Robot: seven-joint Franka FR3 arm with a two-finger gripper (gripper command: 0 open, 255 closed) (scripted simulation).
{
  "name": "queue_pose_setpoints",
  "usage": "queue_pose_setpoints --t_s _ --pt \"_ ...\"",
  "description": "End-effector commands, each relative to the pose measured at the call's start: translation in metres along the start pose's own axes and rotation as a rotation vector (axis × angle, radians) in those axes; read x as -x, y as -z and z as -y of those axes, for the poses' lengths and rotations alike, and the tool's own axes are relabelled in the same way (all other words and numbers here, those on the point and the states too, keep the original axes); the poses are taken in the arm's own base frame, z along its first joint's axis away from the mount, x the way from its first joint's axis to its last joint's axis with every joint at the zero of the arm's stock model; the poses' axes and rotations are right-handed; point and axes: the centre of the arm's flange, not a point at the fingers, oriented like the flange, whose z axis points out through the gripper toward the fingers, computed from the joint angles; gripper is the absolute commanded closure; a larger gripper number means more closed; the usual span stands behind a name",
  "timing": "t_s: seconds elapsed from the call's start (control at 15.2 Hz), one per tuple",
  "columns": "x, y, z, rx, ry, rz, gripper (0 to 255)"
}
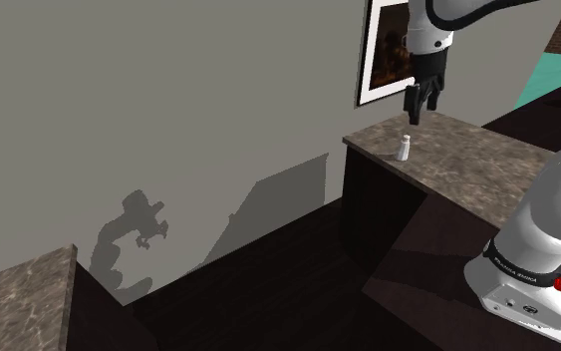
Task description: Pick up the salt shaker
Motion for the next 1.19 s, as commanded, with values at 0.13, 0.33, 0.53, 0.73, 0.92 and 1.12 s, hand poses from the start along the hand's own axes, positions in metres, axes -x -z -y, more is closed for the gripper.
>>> queue_pose_setpoints --t_s 0.13,0.33,0.53,0.73,0.92,1.12 --pt "-0.031 -0.029 -0.035 0.003 -0.017 0.011 0" --pt "-0.053 -0.051 -0.061 0.004 -0.030 0.021 0" --pt "-0.074 -0.073 -0.087 0.006 -0.043 0.030 0" --pt "-0.095 -0.095 -0.114 0.007 -0.056 0.039 0" --pt "-0.115 -0.118 -0.140 0.009 -0.069 0.048 0" --pt "-0.134 -0.140 -0.167 0.010 -0.082 0.058 0"
